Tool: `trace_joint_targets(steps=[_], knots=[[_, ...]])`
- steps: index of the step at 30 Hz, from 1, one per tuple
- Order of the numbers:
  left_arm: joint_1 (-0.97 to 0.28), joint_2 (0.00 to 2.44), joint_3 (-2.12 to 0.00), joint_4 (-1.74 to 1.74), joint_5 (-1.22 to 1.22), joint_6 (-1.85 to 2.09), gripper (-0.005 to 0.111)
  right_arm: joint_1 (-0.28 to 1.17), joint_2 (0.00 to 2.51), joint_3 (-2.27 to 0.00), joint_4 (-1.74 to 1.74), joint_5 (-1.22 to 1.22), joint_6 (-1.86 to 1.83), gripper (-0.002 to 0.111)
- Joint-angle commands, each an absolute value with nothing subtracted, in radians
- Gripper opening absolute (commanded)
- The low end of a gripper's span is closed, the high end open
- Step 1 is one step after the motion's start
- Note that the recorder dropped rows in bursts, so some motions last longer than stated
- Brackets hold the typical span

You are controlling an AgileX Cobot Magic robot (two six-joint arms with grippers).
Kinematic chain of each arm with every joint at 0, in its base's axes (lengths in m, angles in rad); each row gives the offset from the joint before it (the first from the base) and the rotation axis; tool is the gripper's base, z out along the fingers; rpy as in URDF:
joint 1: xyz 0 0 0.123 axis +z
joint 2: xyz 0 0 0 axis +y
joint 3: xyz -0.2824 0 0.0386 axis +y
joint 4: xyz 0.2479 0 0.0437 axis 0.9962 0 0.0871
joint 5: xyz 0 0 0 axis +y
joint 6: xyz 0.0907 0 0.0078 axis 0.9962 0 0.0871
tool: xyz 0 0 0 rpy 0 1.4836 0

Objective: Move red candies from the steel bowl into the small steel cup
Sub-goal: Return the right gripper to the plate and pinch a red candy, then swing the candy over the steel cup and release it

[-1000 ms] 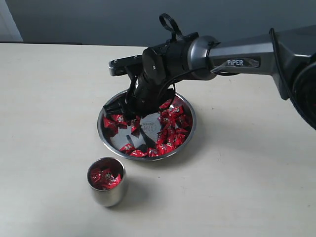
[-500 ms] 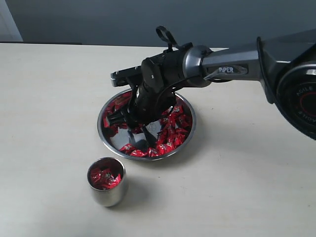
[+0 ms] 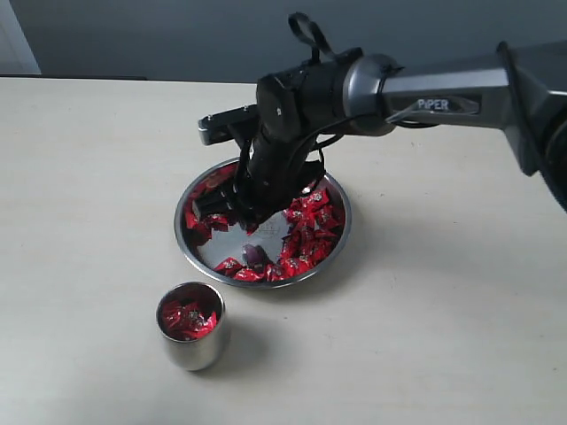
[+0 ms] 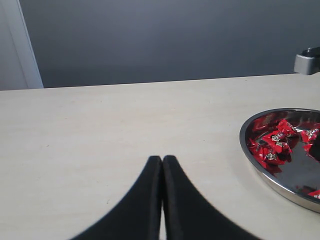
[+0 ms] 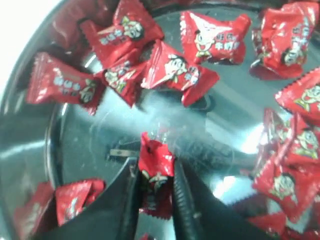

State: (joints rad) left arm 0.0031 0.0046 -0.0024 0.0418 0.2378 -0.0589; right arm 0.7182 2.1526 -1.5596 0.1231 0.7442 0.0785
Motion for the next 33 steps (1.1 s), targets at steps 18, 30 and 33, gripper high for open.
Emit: trace_joint_targets(steps=[18, 30, 33], knots=[[0.007, 0.000, 0.000, 0.043, 0.232, -0.061, 0.000, 0.979, 1.963, -1.559, 0.191, 1.014, -0.119, 0.001], [0.007, 0.000, 0.000, 0.043, 0.232, -0.061, 0.000, 0.979, 1.964, -1.559, 0.201, 1.093, -0.173, 0.001], [0.007, 0.000, 0.000, 0.043, 0.232, -0.061, 0.000, 0.979, 1.964, -1.559, 0.216, 1.085, -0.192, 0.001]])
